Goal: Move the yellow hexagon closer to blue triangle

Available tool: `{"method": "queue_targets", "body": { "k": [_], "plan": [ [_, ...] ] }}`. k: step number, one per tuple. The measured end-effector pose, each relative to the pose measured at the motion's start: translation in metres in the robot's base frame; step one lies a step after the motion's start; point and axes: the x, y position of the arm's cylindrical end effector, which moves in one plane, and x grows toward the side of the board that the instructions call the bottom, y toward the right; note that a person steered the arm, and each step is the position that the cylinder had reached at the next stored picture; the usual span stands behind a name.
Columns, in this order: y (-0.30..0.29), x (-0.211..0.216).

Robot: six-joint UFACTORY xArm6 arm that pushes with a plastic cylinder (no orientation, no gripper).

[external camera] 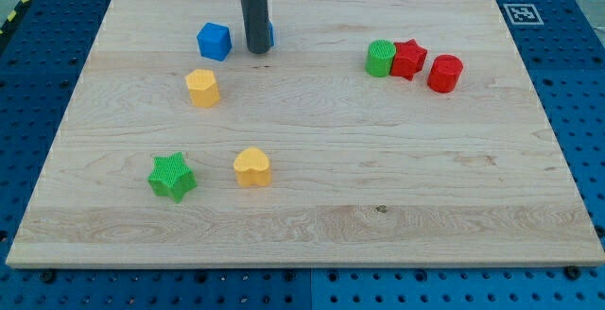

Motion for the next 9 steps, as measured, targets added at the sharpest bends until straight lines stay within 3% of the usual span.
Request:
{"method": "queue_targets", "body": {
  "k": [1, 2, 3, 4, 5, 9],
  "plan": [
    [0.009, 0.034],
    [0.023, 0.094],
    [-0.009, 0.135],
    [-0.088, 0.143],
    [-0.126, 0.132],
    [-0.083, 0.115]
  ]
}}
